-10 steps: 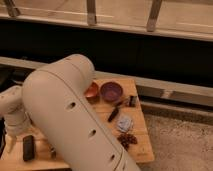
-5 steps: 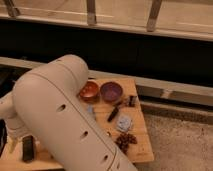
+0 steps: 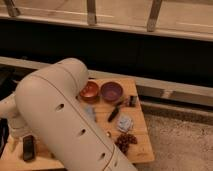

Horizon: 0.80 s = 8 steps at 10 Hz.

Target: Wipe tray with eraser

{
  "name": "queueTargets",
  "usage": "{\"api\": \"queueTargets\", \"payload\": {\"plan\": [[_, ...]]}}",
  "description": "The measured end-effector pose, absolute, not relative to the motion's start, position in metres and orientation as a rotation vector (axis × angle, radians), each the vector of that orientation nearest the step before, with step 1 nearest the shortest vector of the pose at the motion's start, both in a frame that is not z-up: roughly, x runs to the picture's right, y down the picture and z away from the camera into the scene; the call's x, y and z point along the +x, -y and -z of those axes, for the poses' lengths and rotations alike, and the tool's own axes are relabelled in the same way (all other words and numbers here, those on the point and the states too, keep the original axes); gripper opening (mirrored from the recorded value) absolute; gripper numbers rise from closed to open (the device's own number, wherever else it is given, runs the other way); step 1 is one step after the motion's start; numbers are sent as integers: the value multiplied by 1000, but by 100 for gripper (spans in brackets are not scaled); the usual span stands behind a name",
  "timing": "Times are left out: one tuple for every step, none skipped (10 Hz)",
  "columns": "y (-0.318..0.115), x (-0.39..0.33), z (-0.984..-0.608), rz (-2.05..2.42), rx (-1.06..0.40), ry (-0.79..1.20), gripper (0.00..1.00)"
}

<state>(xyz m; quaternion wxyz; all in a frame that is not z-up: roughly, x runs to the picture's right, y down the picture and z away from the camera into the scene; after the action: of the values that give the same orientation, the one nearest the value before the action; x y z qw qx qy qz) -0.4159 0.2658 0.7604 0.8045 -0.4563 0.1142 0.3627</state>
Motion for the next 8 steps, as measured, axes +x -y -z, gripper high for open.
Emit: {"api": "queueTargets", "payload": {"plan": [[-268,-417,-764,-774,-984,-249,77],[-268,-418,-766,-769,-987,-259,66],[-269,-419,-767,-758,-981,-273,58],[-271,-422,-765,-742,-976,-284,48],[-272,-425,-765,-734,-972,-285,37],[-273,-426,-765,-727,-969,-291,26],[-272,-425,-765,-724,-966,-295,16],[-271,-425,-764,-722,-964,-295,9]]}}
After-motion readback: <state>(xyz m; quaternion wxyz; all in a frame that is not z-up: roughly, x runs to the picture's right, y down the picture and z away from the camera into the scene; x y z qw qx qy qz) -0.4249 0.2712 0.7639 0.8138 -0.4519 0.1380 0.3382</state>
